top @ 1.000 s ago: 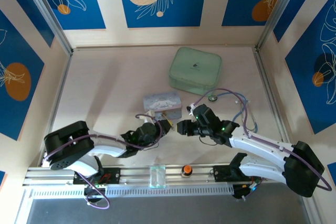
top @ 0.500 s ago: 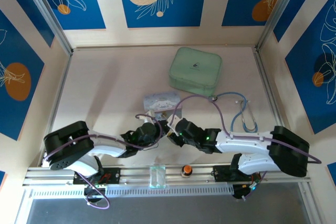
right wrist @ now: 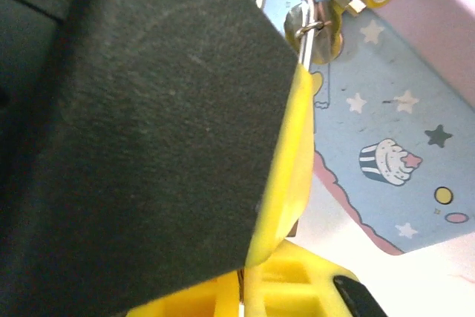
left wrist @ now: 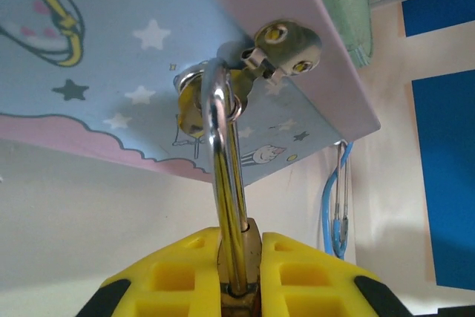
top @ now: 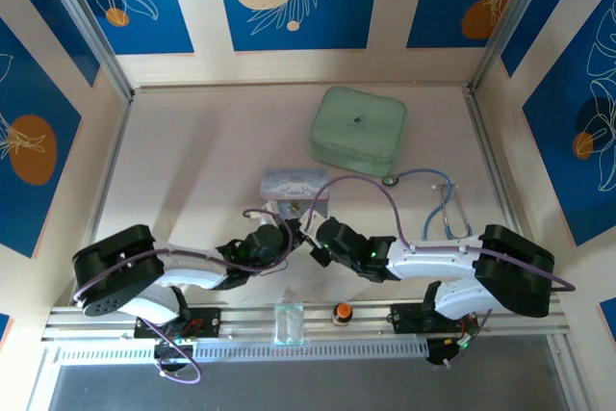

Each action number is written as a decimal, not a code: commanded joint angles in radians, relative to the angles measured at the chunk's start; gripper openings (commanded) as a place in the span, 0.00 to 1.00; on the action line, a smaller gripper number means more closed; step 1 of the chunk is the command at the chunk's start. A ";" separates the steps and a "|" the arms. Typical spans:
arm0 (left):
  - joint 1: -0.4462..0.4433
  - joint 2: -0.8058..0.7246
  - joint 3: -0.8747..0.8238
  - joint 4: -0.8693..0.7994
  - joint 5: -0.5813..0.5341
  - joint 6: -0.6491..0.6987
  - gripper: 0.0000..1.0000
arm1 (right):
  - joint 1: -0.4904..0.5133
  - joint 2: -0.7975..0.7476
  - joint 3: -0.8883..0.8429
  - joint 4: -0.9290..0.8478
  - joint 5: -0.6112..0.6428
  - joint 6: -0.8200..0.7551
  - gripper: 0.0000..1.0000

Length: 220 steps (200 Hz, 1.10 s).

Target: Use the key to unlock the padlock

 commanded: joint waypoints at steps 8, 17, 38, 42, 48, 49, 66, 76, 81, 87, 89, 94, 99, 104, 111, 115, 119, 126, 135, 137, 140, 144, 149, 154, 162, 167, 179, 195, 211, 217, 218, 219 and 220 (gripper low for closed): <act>-0.008 -0.033 0.003 0.029 0.058 0.001 0.00 | -0.076 -0.063 -0.049 0.165 -0.229 0.077 0.03; -0.008 -0.037 -0.001 0.023 0.059 0.002 0.00 | -0.114 -0.089 -0.074 0.191 -0.324 0.114 0.02; -0.008 -0.048 -0.010 -0.001 0.050 0.009 0.00 | -0.201 -0.142 -0.137 0.264 -0.539 0.202 0.00; -0.006 -0.049 -0.011 -0.008 0.048 0.010 0.00 | -0.212 -0.150 -0.146 0.268 -0.566 0.218 0.00; -0.006 -0.053 -0.013 -0.020 0.044 0.014 0.00 | -0.233 -0.163 -0.158 0.275 -0.612 0.240 0.00; -0.006 -0.054 -0.013 -0.022 0.044 0.015 0.00 | -0.237 -0.165 -0.160 0.276 -0.619 0.245 0.00; -0.006 -0.067 -0.014 -0.067 0.034 0.028 0.00 | -0.274 -0.199 -0.191 0.280 -0.683 0.300 0.00; -0.007 -0.073 -0.016 -0.088 0.032 0.038 0.00 | -0.277 -0.218 -0.207 0.275 -0.687 0.310 0.00; -0.006 -0.075 -0.016 -0.096 0.031 0.043 0.00 | -0.276 -0.224 -0.212 0.273 -0.689 0.314 0.00; -0.006 -0.078 -0.019 -0.104 0.028 0.046 0.00 | -0.276 -0.229 -0.216 0.262 -0.688 0.316 0.00; -0.006 -0.079 -0.019 -0.105 0.027 0.046 0.00 | -0.275 -0.231 -0.216 0.256 -0.686 0.317 0.00; -0.007 -0.080 -0.020 -0.110 0.027 0.050 0.00 | -0.274 -0.232 -0.212 0.241 -0.683 0.317 0.00; -0.007 -0.081 -0.022 -0.114 0.024 0.051 0.00 | -0.272 -0.231 -0.209 0.226 -0.677 0.316 0.00; -0.006 -0.083 -0.023 -0.119 0.021 0.051 0.00 | -0.270 -0.230 -0.206 0.213 -0.673 0.315 0.01; -0.007 -0.083 -0.026 -0.122 0.020 0.054 0.00 | -0.265 -0.226 -0.201 0.194 -0.669 0.310 0.06; -0.006 -0.084 -0.028 -0.122 0.019 0.057 0.00 | -0.264 -0.224 -0.195 0.180 -0.665 0.309 0.10; -0.006 -0.085 -0.029 -0.125 0.018 0.062 0.00 | -0.263 -0.224 -0.190 0.165 -0.663 0.310 0.11; -0.006 -0.089 -0.027 -0.143 0.016 0.068 0.00 | -0.264 -0.226 -0.184 0.145 -0.659 0.312 0.12; -0.006 -0.095 -0.021 -0.179 0.010 0.080 0.00 | -0.266 -0.235 -0.179 0.113 -0.646 0.320 0.16; -0.005 -0.097 -0.019 -0.187 0.009 0.082 0.00 | -0.267 -0.238 -0.178 0.106 -0.641 0.322 0.17; -0.005 -0.098 -0.017 -0.198 0.008 0.086 0.00 | -0.268 -0.243 -0.176 0.094 -0.633 0.326 0.19; -0.005 -0.100 -0.016 -0.211 0.006 0.089 0.00 | -0.270 -0.252 -0.176 0.080 -0.620 0.334 0.22; -0.004 -0.102 -0.017 -0.224 0.005 0.091 0.00 | -0.274 -0.263 -0.177 0.066 -0.606 0.343 0.25; -0.002 -0.104 -0.020 -0.234 0.006 0.093 0.00 | -0.277 -0.276 -0.179 0.052 -0.593 0.353 0.28; 0.000 -0.107 -0.026 -0.244 0.006 0.096 0.00 | -0.282 -0.295 -0.179 0.028 -0.576 0.367 0.31; 0.001 -0.110 -0.029 -0.252 0.006 0.097 0.00 | -0.284 -0.306 -0.177 0.014 -0.570 0.372 0.33; 0.002 -0.117 -0.041 -0.272 0.002 0.098 0.00 | -0.283 -0.329 -0.170 -0.020 -0.570 0.377 0.38; 0.011 -0.124 -0.053 -0.296 0.010 0.108 0.00 | -0.281 -0.350 -0.169 -0.039 -0.552 0.380 0.39; 0.031 -0.138 -0.019 -0.413 0.037 0.163 0.00 | -0.280 -0.367 -0.160 -0.072 -0.497 0.383 0.41; 0.036 -0.142 -0.003 -0.473 0.040 0.188 0.00 | -0.280 -0.370 -0.153 -0.090 -0.473 0.384 0.41; 0.036 -0.142 0.000 -0.481 0.040 0.192 0.00 | -0.280 -0.371 -0.151 -0.092 -0.470 0.384 0.41; 0.036 -0.142 0.002 -0.488 0.040 0.197 0.00 | -0.280 -0.371 -0.150 -0.095 -0.467 0.384 0.41; 0.037 -0.143 0.004 -0.495 0.041 0.201 0.00 | -0.280 -0.370 -0.147 -0.098 -0.464 0.384 0.41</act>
